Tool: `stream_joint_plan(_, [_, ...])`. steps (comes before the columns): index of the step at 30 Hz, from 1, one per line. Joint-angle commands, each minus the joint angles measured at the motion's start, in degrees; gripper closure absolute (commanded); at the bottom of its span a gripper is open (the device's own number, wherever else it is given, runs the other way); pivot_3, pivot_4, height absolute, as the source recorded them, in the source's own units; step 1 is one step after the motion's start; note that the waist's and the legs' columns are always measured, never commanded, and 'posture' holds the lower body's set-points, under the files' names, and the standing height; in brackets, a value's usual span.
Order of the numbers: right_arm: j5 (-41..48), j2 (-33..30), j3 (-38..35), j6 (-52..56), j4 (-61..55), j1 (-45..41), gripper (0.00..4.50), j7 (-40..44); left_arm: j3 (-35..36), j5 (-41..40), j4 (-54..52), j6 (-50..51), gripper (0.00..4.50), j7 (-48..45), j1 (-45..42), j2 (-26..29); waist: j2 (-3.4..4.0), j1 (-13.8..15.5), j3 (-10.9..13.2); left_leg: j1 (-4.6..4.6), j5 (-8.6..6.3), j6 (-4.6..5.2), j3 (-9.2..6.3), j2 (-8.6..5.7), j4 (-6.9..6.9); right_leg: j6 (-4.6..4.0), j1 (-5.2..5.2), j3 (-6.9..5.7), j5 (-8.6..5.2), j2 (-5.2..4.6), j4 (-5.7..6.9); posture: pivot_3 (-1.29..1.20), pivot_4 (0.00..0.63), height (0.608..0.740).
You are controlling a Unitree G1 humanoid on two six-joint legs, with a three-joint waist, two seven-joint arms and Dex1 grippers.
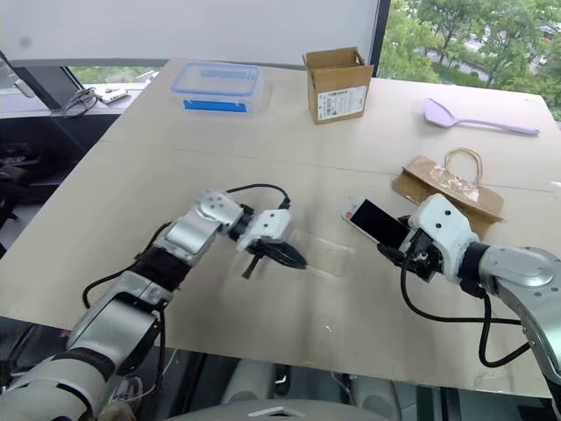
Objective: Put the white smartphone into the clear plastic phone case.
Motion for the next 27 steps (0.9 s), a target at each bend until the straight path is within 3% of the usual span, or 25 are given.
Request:
stream_joint_plan(1, [1.1, -2.3, 0.2, 0.1, -2.3, -2.0, 1.73, 0.5, -0.9, 1.0, -4.9, 6.6, 4.5, 1.8, -1.3, -1.9, 0.0, -0.2, 0.0, 0.0, 0.0, 0.0, 0.0, 0.0, -0.01, 0.0, 0.0, 0.0, 0.0, 0.0, 0.01, 0.0, 0.15, 0.74])
stream_joint_plan(8, [0.6, -4.4, 7.5, -0.5, -0.7, -7.5, 1.73, 1.4, -1.6, 3.5, -12.7, 21.1, 4.5, 9.6, -0.5, -4.2, 0.01, -0.6, 0.0, 0.02, 0.0, 0.0, -0.04, 0.0, 0.02, 0.02, 0.0, 0.01, -0.01, 0.01, 0.05, 0.0, 0.15, 0.74])
stream_joint_plan(14, [0.3, -5.1, 10.0, -1.8, 1.6, -9.8, 1.73, 2.7, 0.0, 2.0, -17.4, 25.7, 4.5, 14.4, 1.5, -4.8, 0.01, -0.5, 0.0, 0.02, 0.0, 0.0, -0.04, 0.01, 0.02, 0.01, -0.01, 0.03, 0.0, 0.03, 0.06, 0.0, 0.15, 0.74])
stream_joint_plan(17, [0.4, -5.6, 10.1, -2.4, 2.5, -10.0, 1.73, 3.5, 0.9, -0.3, -21.0, 29.6, 3.59, 14.3, 2.9, -3.9, 0.01, -0.5, 0.0, 0.02, 0.0, 0.0, -0.04, 0.01, 0.03, 0.01, 0.0, 0.03, 0.0, 0.03, 0.06, 0.0, 0.15, 0.74])
stream_joint_plan(22, [-0.2, -6.4, 12.3, -4.3, 4.2, -10.8, 1.73, 5.8, 7.3, -5.1, -27.3, 33.7, 1.33, 19.2, 6.3, -3.7, 0.01, -0.6, 0.0, 0.03, 0.01, 0.0, -0.04, 0.01, 0.02, 0.01, 0.0, 0.03, 0.0, 0.02, 0.07, 0.0, 0.15, 0.74])
stream_joint_plan(27, [-4.0, -7.4, 18.0, -10.1, 10.1, -14.7, 1.73, 10.5, 16.9, -13.7, -36.7, 37.3, 1.27, 18.8, 12.4, 1.9, 0.04, -1.1, 0.0, 0.15, 0.01, -0.01, -0.05, 0.03, 0.02, 0.01, -0.01, 0.14, 0.0, 0.04, 0.15, 0.0, 0.15, 0.74])
